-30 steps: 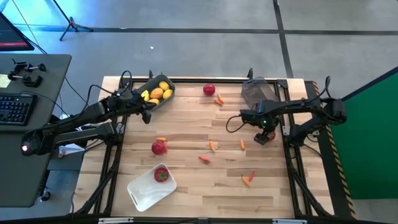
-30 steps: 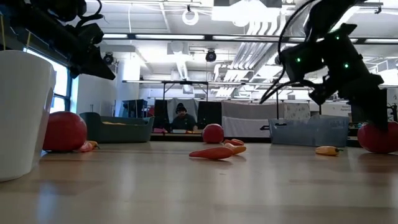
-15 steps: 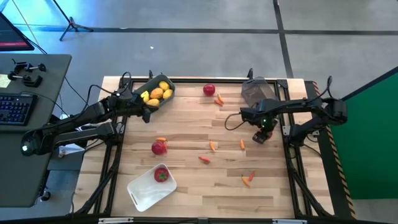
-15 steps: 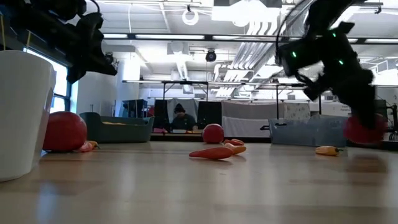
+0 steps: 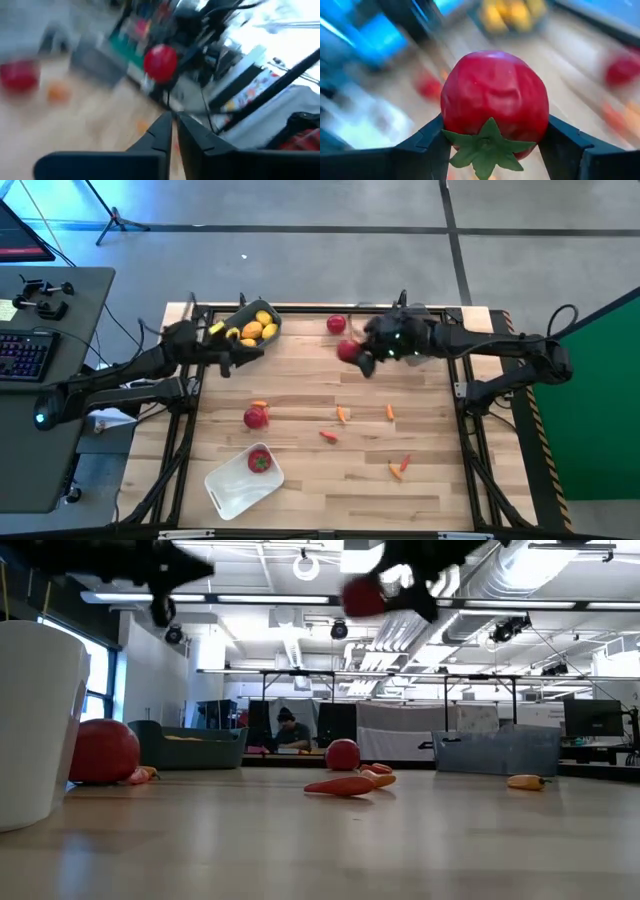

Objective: Sort produce into baskets
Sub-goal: Put the red tomato into the white bin

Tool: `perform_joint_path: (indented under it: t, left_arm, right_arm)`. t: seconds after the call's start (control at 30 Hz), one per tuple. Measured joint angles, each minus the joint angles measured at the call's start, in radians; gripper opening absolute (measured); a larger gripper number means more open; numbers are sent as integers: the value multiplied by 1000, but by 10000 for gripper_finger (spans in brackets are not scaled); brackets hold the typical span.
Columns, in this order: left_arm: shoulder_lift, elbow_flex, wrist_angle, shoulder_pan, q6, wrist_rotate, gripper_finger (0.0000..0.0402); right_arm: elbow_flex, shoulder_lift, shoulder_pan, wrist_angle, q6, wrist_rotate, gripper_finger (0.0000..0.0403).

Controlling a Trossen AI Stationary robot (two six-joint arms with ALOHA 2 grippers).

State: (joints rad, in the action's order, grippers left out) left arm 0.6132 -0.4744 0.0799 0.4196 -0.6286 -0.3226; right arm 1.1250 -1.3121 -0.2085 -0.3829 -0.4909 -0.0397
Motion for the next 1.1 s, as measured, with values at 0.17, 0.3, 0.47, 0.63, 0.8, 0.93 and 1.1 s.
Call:
perform_joint_path:
  t: [0.17, 0.3, 0.47, 0.63, 0.8, 0.93, 1.1]
  left_arm:
    - [3, -48, 158, -68, 240, 191, 62]
    - [28, -138, 154, -118, 453, 333, 105]
    - [107, -288, 154, -182, 701, 480, 160]
    - [233, -453, 156, -236, 852, 561, 202]
    - [388, -607, 151, -287, 932, 614, 231]
    - [511, -705, 141, -321, 986, 676, 247]
    - [658, -810, 108, -351, 989, 763, 263]
  right_arm:
    - [1, 0, 0, 366, -202, -22, 224]
    - [1, -1, 1, 517, -341, -2, 224]
    - [1, -1, 8, 658, -455, 50, 223]
    - [1, -1, 25, 764, -501, 121, 223]
    - [1, -1, 42, 819, -505, 205, 223]
    - [0, -1, 42, 848, -523, 232, 223]
    - [0, -1, 42, 878, -532, 241, 223]
